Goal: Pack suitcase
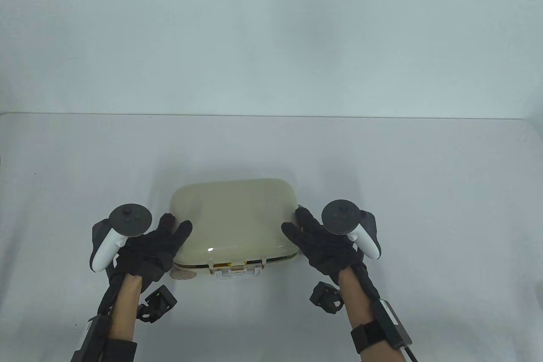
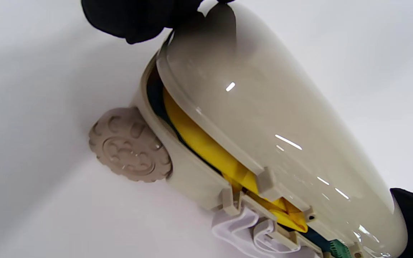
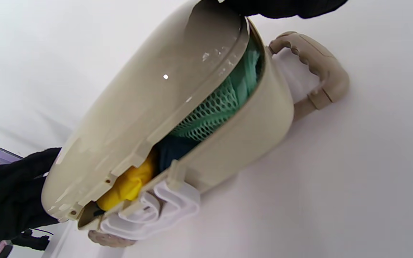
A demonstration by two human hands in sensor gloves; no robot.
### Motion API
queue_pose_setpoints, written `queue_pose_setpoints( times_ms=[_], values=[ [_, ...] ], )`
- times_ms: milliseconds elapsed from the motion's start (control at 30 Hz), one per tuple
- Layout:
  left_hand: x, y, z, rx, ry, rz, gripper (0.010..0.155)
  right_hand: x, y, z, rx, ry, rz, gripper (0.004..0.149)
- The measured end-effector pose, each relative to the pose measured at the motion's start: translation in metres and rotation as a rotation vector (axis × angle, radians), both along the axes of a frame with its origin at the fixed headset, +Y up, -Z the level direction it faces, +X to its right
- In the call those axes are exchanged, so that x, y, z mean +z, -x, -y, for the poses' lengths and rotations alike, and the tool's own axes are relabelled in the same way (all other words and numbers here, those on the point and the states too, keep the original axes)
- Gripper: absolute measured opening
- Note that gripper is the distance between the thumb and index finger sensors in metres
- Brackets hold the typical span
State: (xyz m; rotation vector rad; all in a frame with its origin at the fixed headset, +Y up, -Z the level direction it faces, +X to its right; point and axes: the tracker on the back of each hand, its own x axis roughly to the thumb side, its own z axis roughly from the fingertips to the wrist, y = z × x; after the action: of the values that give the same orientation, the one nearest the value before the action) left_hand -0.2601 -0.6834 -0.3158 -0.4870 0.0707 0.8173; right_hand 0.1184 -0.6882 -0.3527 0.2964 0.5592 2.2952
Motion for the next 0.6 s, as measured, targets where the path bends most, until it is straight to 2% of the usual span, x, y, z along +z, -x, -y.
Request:
queue_pose_setpoints(
  times_ms=[167, 400, 600],
  values=[
    [-0.003, -0.004, 0.009, -0.003, -0.015, -0.030, 0.095, 0.001, 0.008, 0.005, 0.104, -0.023, -0.014, 0.093],
    [-0.002, -0.009, 0.008, -0.152, -0.030, 0.011, 0.092, 0.007, 0.021, 0.001, 0.318, -0.096, -0.047, 0.093],
    [-0.004, -0.007, -0.001, -0.243, -0.032, 0.020, 0.089, 0.008, 0.020, -0.002, 0.342, -0.090, -0.066, 0.092]
  ],
)
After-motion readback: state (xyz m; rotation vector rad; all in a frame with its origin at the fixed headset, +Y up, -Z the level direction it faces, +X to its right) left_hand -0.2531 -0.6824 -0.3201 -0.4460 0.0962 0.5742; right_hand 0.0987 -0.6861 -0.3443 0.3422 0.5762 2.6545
